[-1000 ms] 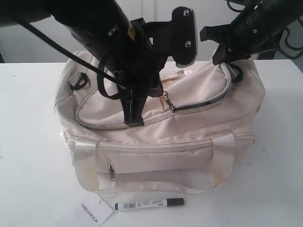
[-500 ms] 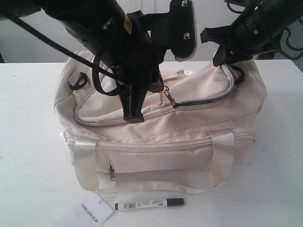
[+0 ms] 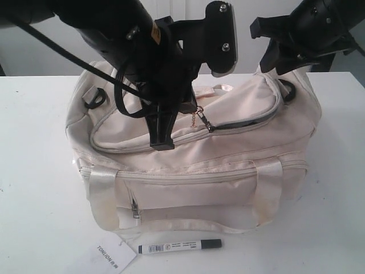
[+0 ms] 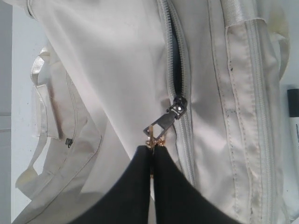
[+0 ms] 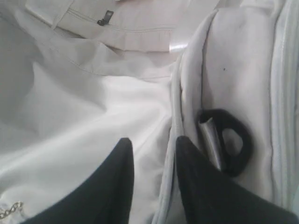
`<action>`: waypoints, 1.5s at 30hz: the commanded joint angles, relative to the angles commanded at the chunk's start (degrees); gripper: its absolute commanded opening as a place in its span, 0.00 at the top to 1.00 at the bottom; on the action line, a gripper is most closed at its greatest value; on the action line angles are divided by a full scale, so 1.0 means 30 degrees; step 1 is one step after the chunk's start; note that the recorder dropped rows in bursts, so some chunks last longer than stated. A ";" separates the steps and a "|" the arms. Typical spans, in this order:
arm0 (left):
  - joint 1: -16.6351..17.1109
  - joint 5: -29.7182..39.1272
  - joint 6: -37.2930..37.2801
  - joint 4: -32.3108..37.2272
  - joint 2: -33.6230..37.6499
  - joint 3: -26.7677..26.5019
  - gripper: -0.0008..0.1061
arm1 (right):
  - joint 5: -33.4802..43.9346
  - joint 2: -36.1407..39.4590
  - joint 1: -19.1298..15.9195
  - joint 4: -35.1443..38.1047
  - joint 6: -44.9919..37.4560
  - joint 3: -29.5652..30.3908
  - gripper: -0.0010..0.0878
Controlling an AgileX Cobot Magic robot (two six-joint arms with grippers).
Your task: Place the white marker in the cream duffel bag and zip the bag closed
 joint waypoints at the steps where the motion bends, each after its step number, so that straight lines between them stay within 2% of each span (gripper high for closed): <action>1: 0.0000 0.0000 0.0000 0.0000 0.0000 0.0000 0.99 | 0.0123 -0.0278 0.0000 0.0000 0.0162 0.0249 0.64; 7: 0.0000 0.0000 0.0000 0.0000 0.0000 0.0000 0.99 | -0.0343 -0.1672 0.0000 -0.0081 0.0067 0.2239 0.64; 14: 0.0000 0.0000 0.0042 0.0000 -0.0001 0.0000 0.99 | -0.1135 -0.3334 0.0000 -0.0081 -0.2129 0.4009 0.64; 20: 0.0000 0.0000 0.0043 0.0093 -0.0001 0.0000 0.99 | -0.2118 -0.4737 0.0000 0.0556 -0.5965 0.5117 0.64; 24: 0.0000 0.0000 0.0144 0.0207 -0.0001 0.0000 0.99 | -0.2215 -0.5240 0.0000 0.2052 -1.0463 0.5583 0.64; 29: 0.0000 -0.0076 0.0144 0.0207 -0.0001 0.0000 0.99 | -0.1609 -0.5240 0.0000 0.2088 -1.1191 0.5962 0.64; 31: 0.0000 -0.0076 0.0144 0.0207 -0.0001 0.0000 0.99 | -0.1822 -0.5240 0.0000 0.2093 -1.2891 0.5962 0.64; 34: 0.0000 -0.0076 0.0144 0.0207 -0.0001 0.0000 0.99 | -0.2014 -0.5203 0.0000 0.2093 -1.8678 0.5962 0.64; 36: 0.0000 -0.0076 0.0144 0.0207 -0.0001 0.0000 0.99 | -0.1704 -0.5203 0.0000 0.2093 -2.1255 0.5962 0.63; 45: 0.0000 -0.0076 0.0144 0.0207 -0.0001 0.0000 0.99 | -0.1051 -0.5203 0.0000 0.2153 -2.8302 0.6131 0.48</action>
